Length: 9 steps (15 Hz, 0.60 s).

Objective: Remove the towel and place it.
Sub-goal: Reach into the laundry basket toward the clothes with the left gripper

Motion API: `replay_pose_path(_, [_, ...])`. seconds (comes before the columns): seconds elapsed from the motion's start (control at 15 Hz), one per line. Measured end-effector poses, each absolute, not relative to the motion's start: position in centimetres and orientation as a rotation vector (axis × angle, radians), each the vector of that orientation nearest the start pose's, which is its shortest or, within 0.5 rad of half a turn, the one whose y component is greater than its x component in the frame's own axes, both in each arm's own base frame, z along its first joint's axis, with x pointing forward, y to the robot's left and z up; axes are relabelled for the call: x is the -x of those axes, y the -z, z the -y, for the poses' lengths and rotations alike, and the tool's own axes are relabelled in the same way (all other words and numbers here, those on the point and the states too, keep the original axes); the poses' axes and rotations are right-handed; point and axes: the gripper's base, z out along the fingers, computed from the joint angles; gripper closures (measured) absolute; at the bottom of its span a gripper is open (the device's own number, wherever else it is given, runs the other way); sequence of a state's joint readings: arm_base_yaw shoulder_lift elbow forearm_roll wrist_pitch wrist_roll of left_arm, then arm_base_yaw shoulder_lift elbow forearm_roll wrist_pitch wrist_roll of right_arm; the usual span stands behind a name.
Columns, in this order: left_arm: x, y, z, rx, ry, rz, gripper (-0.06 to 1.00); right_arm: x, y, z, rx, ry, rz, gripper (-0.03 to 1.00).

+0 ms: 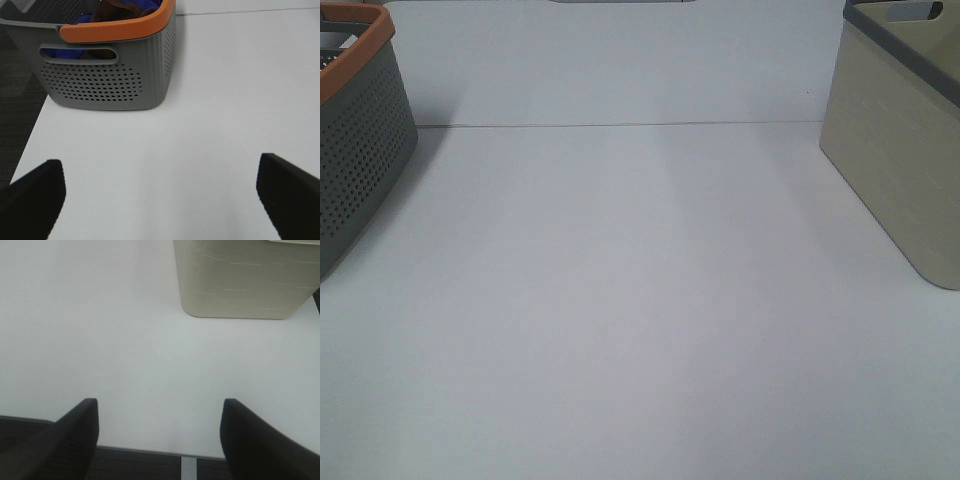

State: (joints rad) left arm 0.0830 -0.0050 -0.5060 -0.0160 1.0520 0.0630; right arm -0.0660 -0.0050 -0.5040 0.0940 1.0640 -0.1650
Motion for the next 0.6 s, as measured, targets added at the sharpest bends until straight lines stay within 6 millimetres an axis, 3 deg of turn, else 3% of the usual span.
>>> replay_pose_path(0.6, [0.59,-27.96,0.18,0.018,-0.074,-2.025,-0.05,0.6,-27.84,-0.79,0.106,0.033,-2.032,0.37])
